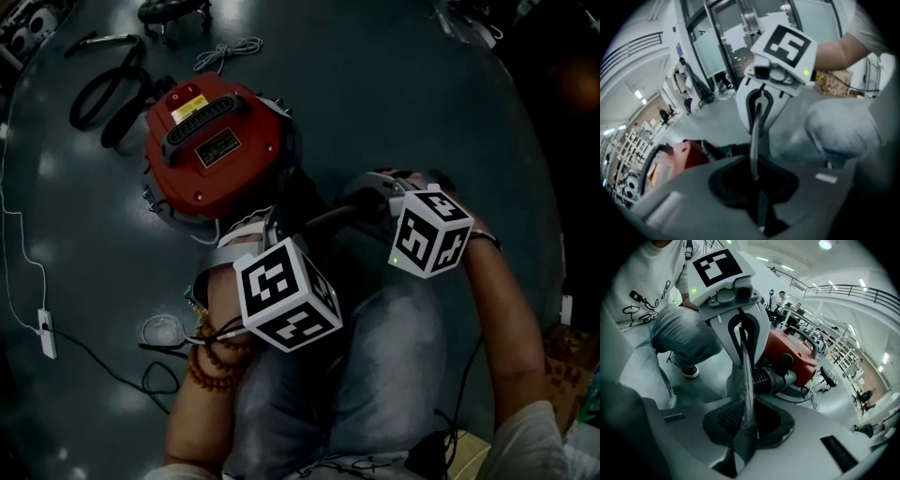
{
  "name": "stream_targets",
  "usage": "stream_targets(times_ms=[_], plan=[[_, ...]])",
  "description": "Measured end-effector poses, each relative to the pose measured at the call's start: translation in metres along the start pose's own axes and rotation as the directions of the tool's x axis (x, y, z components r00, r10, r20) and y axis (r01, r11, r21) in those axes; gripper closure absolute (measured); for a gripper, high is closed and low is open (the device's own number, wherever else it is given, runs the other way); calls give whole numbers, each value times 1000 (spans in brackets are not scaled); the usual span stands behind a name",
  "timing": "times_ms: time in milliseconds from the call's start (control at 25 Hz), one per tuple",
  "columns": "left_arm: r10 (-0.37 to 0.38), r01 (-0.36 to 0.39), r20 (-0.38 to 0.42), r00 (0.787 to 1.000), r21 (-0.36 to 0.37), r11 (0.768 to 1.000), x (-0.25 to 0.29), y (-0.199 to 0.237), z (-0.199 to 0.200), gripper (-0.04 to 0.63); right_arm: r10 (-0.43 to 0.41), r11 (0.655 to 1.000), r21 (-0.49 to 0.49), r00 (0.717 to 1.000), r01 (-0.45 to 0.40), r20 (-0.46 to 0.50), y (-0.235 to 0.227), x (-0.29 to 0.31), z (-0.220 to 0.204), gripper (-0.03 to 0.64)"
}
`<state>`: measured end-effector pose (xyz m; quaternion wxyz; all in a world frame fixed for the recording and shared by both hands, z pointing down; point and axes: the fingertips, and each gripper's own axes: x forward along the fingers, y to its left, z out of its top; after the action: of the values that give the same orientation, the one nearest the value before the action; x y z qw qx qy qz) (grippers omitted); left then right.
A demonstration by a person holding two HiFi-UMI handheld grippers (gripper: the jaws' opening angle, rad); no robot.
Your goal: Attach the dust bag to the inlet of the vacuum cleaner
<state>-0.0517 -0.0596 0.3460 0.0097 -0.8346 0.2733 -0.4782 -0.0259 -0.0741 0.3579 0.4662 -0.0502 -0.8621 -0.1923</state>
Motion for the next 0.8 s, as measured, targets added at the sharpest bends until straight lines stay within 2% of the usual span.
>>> stream_targets(times_ms=[80,160,360,480,560,680,800], plan=[[18,-18,-4,1000,17,1000,1,-2,0,555,-8,999,36,999,7,36,2,3,-2,577],[16,-16,12,1000,-3,1000,1,-3,0,555,1,1000,19,1000,-2,27,2,3,-1,577],[-25,33,76,997,-109,993,1,-5,-5,563,41,985,-161,991,-61,-125,-2,6,2,575],[-30,40,85,996,-123,992,2,-3,-7,565,60,974,-205,985,-92,-161,-3,8,3,575],[-24,30,63,998,-93,995,2,-2,-6,565,72,982,-167,989,-93,-131,-2,8,2,577],[-17,17,8,1000,-19,1000,3,0,-1,558,75,996,-43,997,-76,-36,-3,6,-1,577],[-17,17,-7,1000,11,1000,3,2,2,557,80,994,69,996,-83,46,-4,5,-3,577]])
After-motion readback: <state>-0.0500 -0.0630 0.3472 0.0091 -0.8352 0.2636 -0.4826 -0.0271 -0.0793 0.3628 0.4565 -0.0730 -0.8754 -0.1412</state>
